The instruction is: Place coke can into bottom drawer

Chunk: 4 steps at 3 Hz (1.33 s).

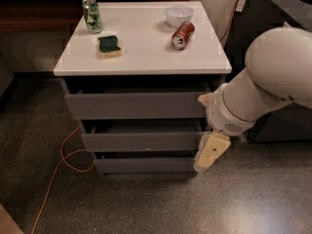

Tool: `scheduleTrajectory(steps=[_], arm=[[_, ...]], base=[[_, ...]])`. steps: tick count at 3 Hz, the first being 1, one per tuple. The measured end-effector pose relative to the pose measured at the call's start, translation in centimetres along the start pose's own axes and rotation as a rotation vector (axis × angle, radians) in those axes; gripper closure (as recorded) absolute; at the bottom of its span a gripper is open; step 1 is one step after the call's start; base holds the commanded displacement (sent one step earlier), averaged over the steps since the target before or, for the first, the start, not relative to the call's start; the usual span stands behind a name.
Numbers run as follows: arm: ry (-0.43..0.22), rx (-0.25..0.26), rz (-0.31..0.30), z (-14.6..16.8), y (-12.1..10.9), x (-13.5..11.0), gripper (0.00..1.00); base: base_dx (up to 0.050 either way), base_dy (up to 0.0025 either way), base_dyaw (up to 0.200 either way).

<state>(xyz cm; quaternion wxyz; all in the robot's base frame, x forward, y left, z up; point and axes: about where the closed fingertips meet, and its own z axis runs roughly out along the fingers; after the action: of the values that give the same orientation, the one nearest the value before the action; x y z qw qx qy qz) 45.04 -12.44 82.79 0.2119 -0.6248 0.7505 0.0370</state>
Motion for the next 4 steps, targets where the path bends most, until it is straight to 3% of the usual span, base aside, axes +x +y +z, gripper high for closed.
scheduleTrajectory(steps=[1,2,3,4], arm=[[0.009,-0.030,-0.055,7.2,1.7,-0.9,0.00],[0.009,-0.030,-0.055,7.2,1.7,-0.9,0.00],[0.005,-0.075,-0.060,8.3,1.5,-0.9,0.00],[0.018,-0.093,-0.075,12.9,1.4,0.3,0.00]], base=[[0.000,0.00000,0.000],[0.000,0.00000,0.000],[0.000,0.00000,0.000],[0.000,0.00000,0.000]])
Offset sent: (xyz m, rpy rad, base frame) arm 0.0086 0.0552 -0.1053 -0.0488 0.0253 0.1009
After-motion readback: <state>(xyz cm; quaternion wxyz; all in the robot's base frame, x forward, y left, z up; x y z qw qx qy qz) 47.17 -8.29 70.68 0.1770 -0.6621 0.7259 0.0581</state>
